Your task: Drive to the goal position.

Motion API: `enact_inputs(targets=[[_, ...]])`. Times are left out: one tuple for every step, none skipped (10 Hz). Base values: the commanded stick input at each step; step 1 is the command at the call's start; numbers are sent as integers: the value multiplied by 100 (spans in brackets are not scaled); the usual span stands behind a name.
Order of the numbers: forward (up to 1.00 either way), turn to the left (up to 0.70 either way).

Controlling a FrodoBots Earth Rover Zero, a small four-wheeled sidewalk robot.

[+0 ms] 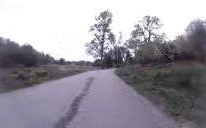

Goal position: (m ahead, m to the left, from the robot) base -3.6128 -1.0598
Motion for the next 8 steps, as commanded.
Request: enact_inputs(targets=[[100, 0], [100, 0], [100, 0], [100, 0], [100, 0], [100, 0], [100, 0], [100, 0]])
